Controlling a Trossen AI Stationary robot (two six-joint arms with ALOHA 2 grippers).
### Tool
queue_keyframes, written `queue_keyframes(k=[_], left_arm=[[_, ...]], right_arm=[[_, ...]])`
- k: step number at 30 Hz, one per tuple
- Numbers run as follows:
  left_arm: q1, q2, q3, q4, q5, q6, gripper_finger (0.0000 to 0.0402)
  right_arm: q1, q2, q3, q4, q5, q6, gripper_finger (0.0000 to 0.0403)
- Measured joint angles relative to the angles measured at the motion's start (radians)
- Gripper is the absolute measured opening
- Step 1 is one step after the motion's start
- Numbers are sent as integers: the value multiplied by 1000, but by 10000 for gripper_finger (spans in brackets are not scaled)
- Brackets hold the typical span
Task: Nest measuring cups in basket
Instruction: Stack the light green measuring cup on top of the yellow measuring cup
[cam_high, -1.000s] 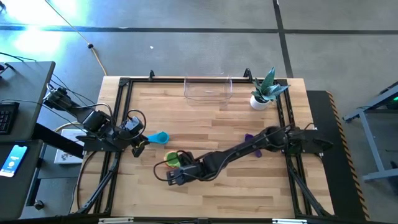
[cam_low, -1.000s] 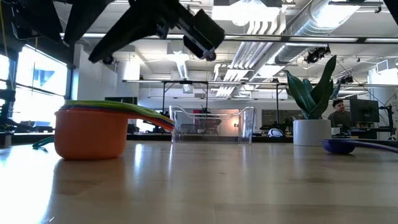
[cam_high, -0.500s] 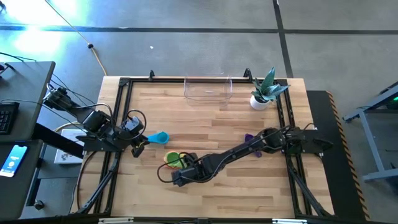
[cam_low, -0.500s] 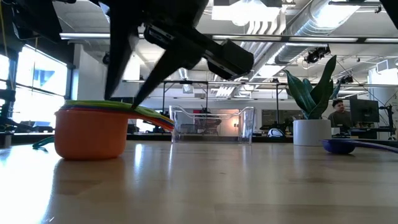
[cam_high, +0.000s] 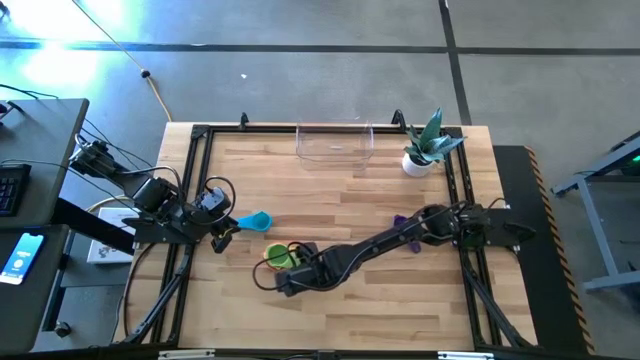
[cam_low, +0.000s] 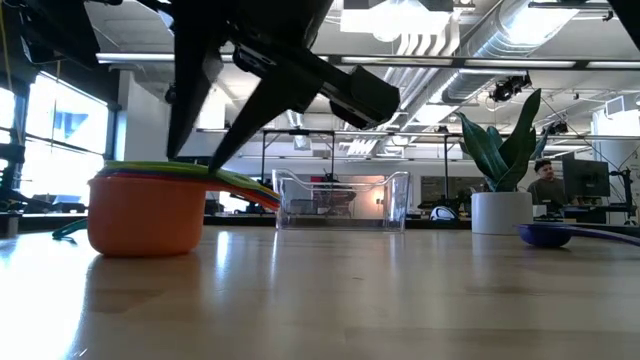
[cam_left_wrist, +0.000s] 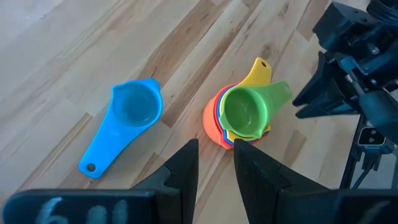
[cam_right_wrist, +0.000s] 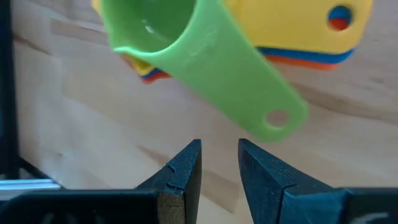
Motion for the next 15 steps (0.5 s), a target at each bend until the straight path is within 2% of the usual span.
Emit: queue_keyframes(k=[7, 15], left_arm=[[0, 0, 0, 0, 0, 7, 92], [0, 0, 0, -4, 0, 8, 92]], right_arm=[[-4, 22, 0, 71, -15, 0, 97], [-14, 20, 0, -2, 39, -8, 97]])
